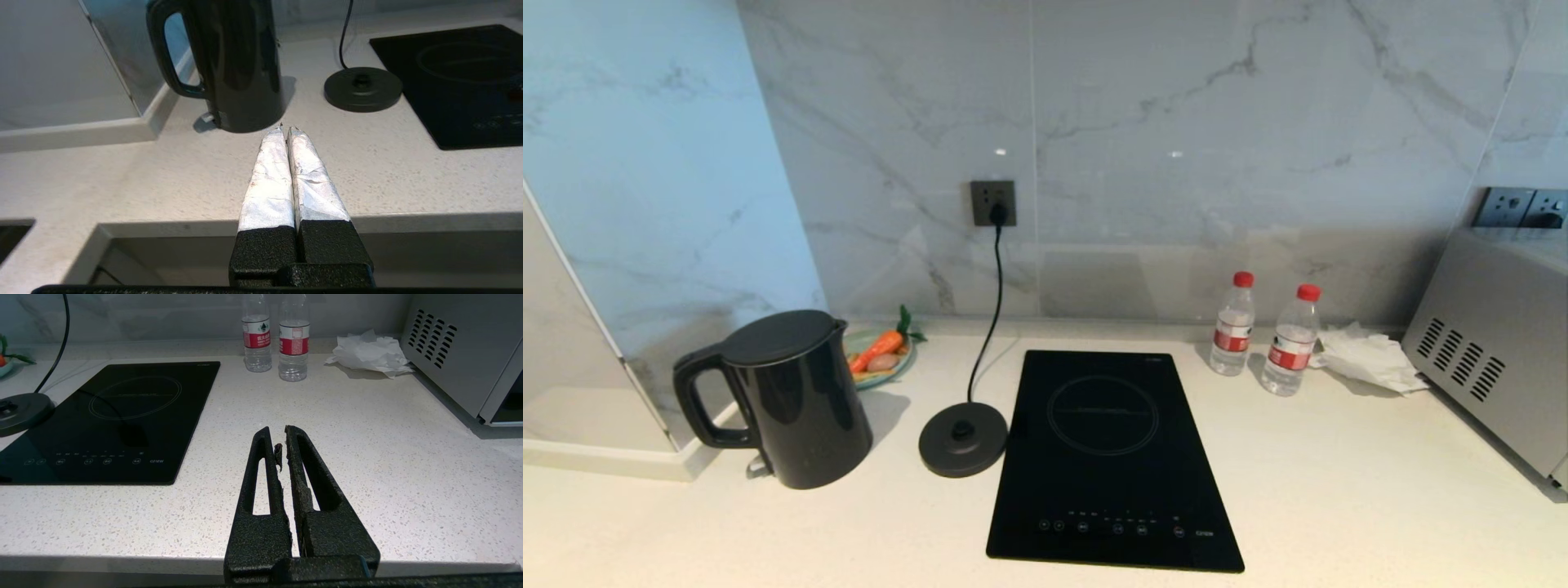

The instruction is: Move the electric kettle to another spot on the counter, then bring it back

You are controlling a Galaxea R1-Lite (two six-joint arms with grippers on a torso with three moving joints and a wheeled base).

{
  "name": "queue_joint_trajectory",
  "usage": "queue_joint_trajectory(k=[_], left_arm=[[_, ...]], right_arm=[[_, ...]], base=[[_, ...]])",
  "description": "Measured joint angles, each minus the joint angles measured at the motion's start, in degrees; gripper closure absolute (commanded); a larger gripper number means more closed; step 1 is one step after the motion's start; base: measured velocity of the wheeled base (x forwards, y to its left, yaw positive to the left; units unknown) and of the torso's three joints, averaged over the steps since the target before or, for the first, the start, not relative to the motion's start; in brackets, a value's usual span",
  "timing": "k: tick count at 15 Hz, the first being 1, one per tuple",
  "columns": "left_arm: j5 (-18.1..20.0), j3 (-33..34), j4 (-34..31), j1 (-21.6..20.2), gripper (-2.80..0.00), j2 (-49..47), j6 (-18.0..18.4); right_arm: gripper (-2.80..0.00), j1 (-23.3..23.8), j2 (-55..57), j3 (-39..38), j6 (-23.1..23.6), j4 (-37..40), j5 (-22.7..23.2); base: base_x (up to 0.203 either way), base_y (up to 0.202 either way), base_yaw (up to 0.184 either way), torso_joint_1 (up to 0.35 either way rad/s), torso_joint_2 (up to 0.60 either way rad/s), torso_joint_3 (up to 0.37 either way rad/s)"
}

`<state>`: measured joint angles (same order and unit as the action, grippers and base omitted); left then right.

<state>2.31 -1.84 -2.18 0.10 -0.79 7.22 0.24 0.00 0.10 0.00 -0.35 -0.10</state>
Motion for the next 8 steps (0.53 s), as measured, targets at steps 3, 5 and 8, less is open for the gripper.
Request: queue_joint_trajectory(k=[3,5,8], left_arm=[[0.0,0.99,0.28,-0.05,0.0,0.56,-2.22],[0.01,1.07,0.36,-0.02,0.0,0.69,-2.26],[-0.03,1.11,0.37,0.0,0.0,0.79,-2.51]], right_arm=[[0.0,0.0,0.0,0.0,0.0,-0.03,0.0],[0.0,0.0,0.0,0.0,0.0,-0.05,0.02],[0.0,0.0,0.0,0.0,0.0,-0.02,0.02]], base=[[0.0,0.0,0.0,0.0,0.0,0.0],[0.0,0.0,0.0,0.0,0.0,0.0],[0.0,0.0,0.0,0.0,0.0,0.0]])
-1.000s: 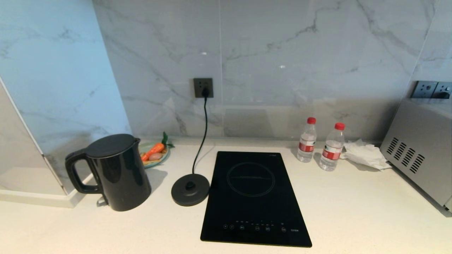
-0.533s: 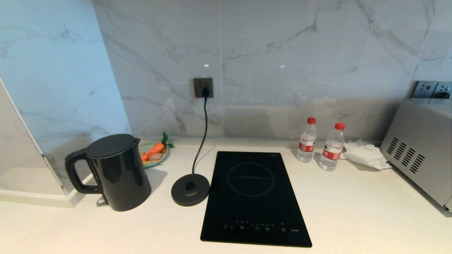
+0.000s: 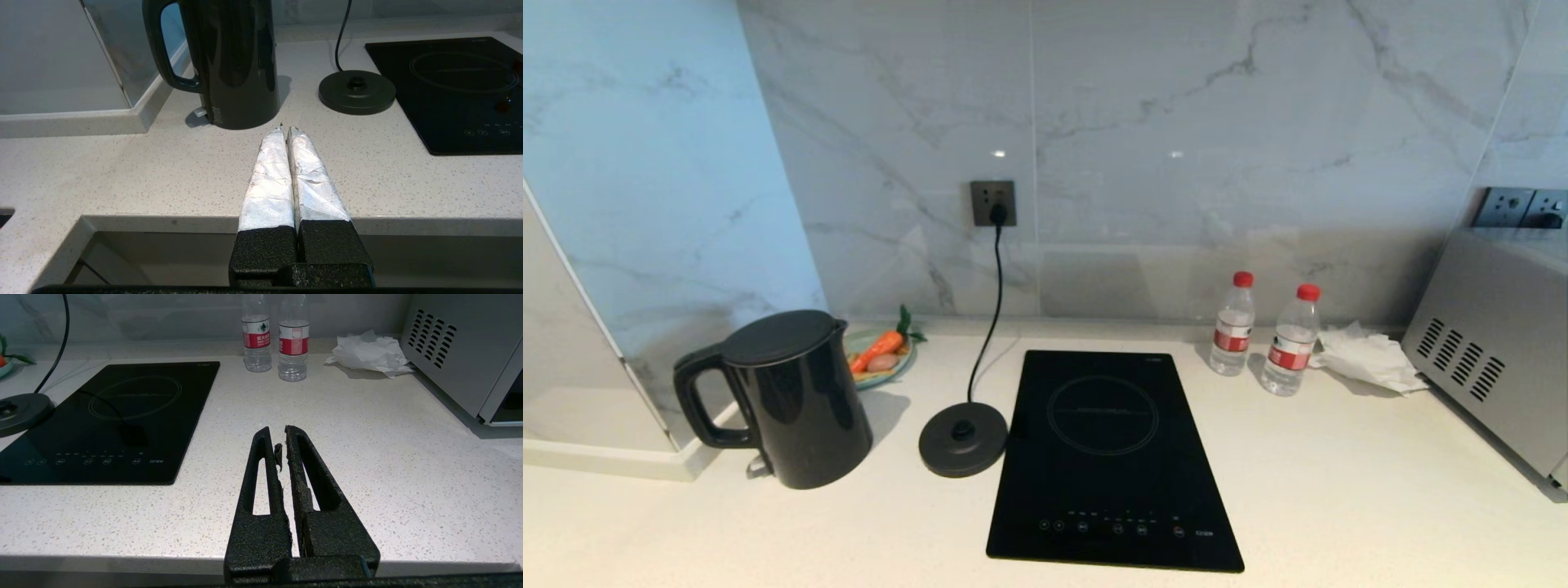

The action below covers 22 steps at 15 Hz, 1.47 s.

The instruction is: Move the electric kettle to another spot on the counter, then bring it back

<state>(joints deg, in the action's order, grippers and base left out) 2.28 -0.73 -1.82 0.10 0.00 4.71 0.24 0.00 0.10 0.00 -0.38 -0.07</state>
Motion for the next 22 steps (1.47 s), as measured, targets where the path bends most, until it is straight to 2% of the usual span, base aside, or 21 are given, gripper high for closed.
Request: queue_joint_trajectory(k=[8,12,20,22], left_arm=[[-0.02,-0.04,-0.07,0.06,0.0,0.0,-0.44],[-1.64,-0.04,-0.1,0.06,0.0,0.0,-3.33],[-1.51,-0.09,-0.22,-0.1,0.0,0.0,-2.07],[-0.8,-0.21,-0.6,-0.05,0.0,0.0,-0.63]], right_arm=[[0.0,0.0,0.0,0.0,0.0,0.0,0.0],[0.0,0.0,0.0,0.0,0.0,-0.02,-0.02],[0.0,0.0,0.0,0.0,0.0,-0.02,-0.02],[0.0,-0.02,0.0,0.0,0.1,-0.06,0.0]], base=[[0.0,0.0,0.0,0.0,0.0,0.0],[0.0,0.0,0.0,0.0,0.0,0.0],[0.0,0.0,0.0,0.0,0.0,0.0],[0.0,0.0,0.0,0.0,0.0,0.0]])
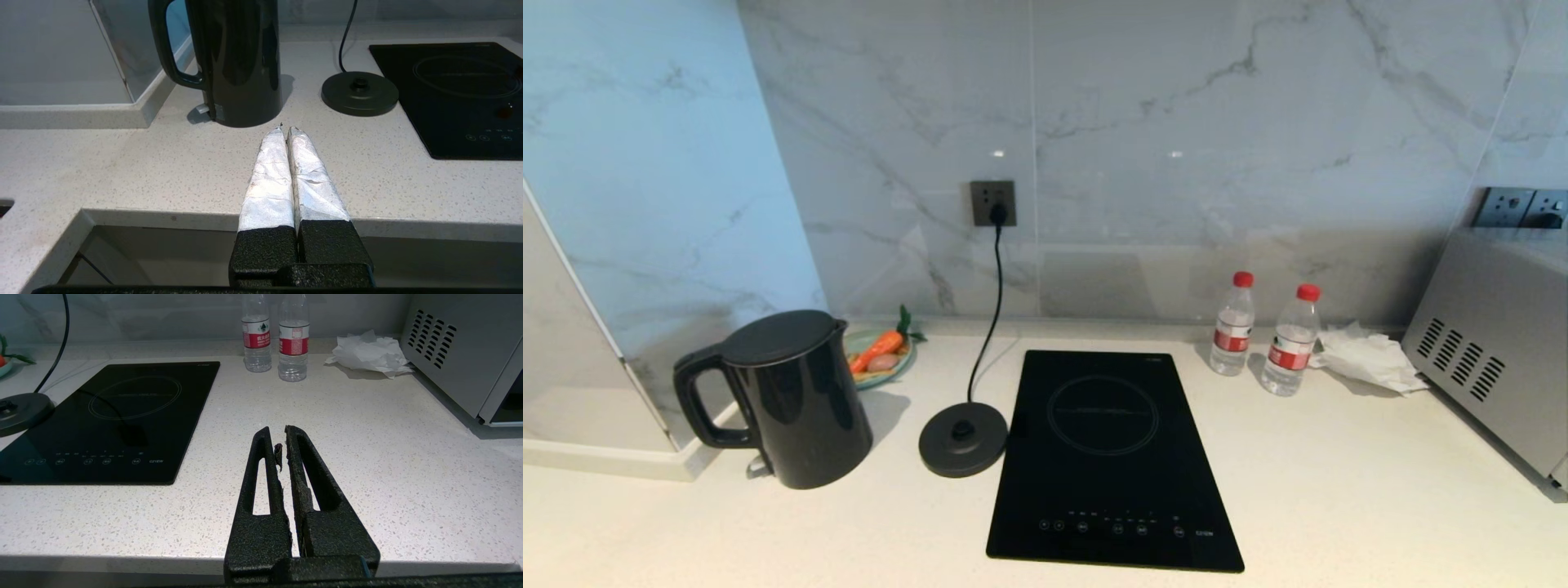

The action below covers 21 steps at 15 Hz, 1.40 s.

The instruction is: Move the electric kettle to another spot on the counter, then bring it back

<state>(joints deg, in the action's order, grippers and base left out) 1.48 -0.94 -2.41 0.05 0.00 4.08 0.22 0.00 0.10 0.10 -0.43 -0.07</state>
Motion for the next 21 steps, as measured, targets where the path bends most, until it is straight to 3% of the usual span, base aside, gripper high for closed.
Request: queue_joint_trajectory(k=[2,11,21], left_arm=[[0.73,-0.02,-0.06,0.0,0.0,0.0,1.3],[0.2,0.23,0.57,0.05,0.0,0.0,0.99],[0.17,0.26,0.59,0.05,0.0,0.0,0.99]], right_arm=[[0.0,0.02,0.0,-0.02,0.17,0.02,0.05],[0.0,0.0,0.0,-0.02,-0.1,0.02,0.01],[0.0,-0.01,0.0,0.0,-0.11,0.03,-0.02]], base=[[0.0,0.0,0.0,0.0,0.0,0.0],[0.0,0.0,0.0,-0.007,0.01,0.01],[0.0,0.0,0.0,-0.128,0.34,0.203]])
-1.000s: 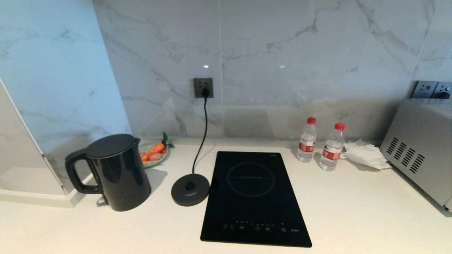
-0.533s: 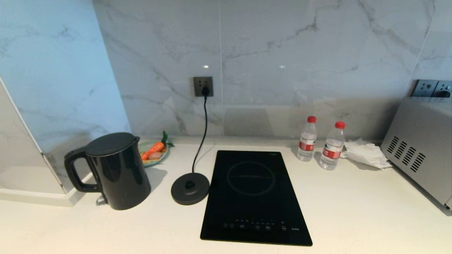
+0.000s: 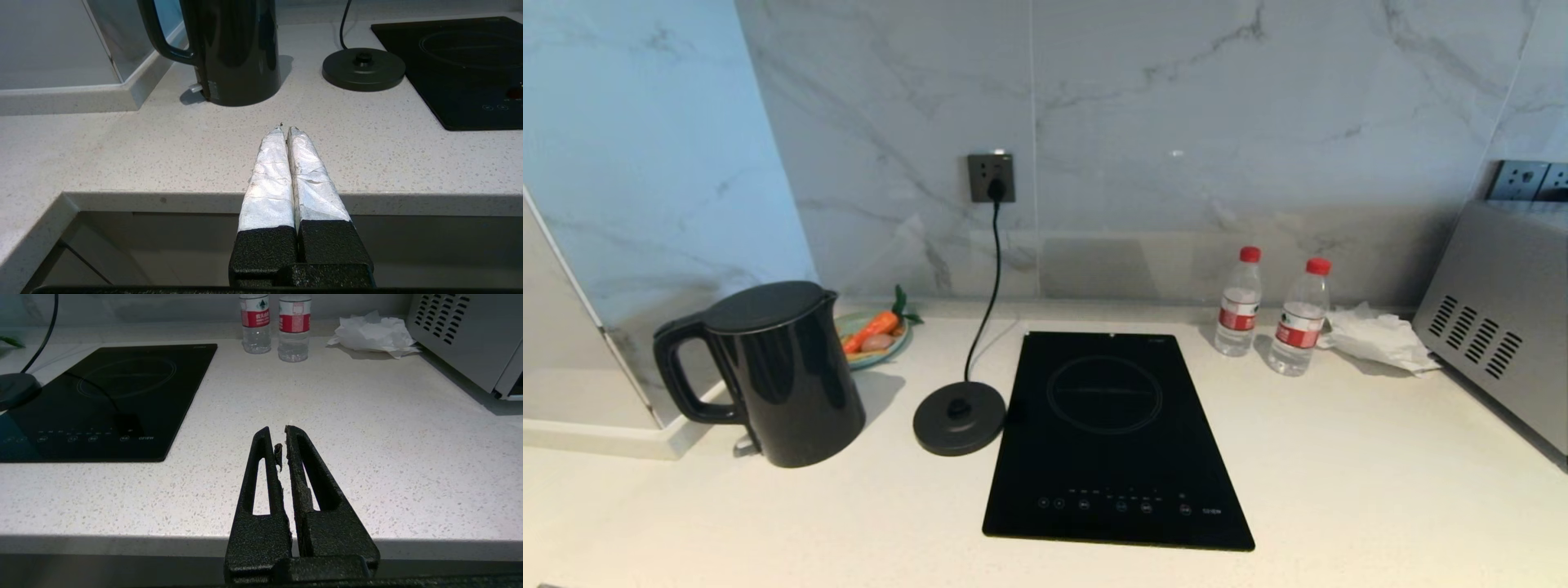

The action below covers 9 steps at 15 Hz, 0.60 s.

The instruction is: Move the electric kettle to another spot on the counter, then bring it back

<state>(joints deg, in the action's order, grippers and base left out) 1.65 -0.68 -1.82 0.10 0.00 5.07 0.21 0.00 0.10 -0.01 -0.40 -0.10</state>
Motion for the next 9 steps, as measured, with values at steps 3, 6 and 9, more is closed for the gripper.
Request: queue_joint_trajectory(k=[3,6,9], left_arm=[[-0.01,0.0,0.01,0.0,0.0,0.0,-0.01],[-0.01,0.0,0.0,0.0,0.0,0.0,0.0],[0.0,0.0,-0.02,0.0,0.0,0.0,0.0]], right_arm=[[0.0,-0.02,0.0,0.0,0.01,-0.01,0.0],[0.0,-0.02,0.0,0.0,0.01,-0.01,0.0],[0.0,-0.02,0.0,0.0,-0.01,-0.03,0.0]], base=[[0.0,0.0,0.0,-0.139,0.39,0.244],[0.0,0.0,0.0,-0.174,0.51,0.332],[0.0,0.0,0.0,-0.164,0.54,0.378]])
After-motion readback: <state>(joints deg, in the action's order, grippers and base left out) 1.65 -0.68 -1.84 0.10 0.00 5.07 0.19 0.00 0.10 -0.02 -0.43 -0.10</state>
